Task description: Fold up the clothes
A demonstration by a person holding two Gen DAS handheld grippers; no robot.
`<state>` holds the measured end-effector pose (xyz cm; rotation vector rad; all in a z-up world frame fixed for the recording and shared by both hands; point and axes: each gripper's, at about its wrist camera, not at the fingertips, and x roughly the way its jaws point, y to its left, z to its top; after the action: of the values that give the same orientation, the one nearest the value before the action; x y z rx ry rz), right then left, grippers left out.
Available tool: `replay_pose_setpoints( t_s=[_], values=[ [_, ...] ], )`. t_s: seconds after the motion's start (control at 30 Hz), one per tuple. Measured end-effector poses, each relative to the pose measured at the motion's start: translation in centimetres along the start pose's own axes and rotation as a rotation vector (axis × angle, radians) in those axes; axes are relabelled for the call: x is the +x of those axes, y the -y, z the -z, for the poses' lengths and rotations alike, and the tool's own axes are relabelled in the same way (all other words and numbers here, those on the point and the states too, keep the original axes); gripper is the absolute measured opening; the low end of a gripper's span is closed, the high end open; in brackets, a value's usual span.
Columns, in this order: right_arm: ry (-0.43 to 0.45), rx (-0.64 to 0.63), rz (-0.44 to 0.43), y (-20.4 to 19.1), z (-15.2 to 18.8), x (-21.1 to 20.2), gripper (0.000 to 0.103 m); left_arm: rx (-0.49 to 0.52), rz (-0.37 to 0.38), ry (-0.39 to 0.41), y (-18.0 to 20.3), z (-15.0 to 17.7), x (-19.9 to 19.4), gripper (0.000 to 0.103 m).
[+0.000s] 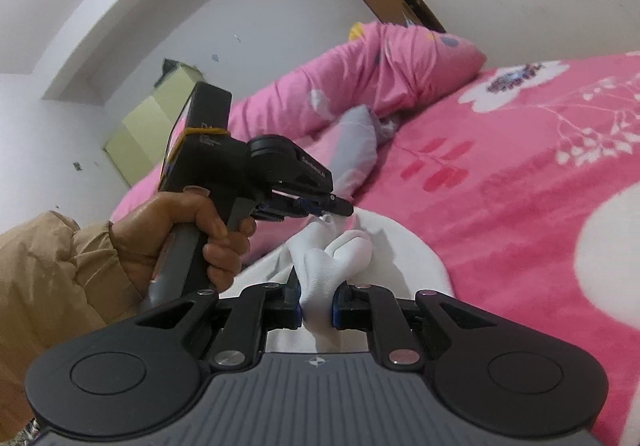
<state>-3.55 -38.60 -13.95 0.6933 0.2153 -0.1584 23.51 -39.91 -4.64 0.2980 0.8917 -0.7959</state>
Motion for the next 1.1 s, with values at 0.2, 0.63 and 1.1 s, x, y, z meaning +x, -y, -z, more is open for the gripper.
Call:
replay_pose_setpoints(
  t_s=[0.2,0.63,1.1],
  values=[
    [-0.064,0.095,0.008,1.9,0.2,0.7,0.013,-0.033,0.055,0.004,-0.3,0.8,-1.7,0.040],
    [-0.081,0.245,-0.053,3.5,0.6,0.7,0.023,0.010,-0.062,0.238,-5.5,13.7,-21.0,0.072],
    [-0.087,0.015,0.006,0.6,-3.2,-1.0,0.012,-0.096,0.032,0.243,-3.3,27.3,-18.3,0.074]
  ],
)
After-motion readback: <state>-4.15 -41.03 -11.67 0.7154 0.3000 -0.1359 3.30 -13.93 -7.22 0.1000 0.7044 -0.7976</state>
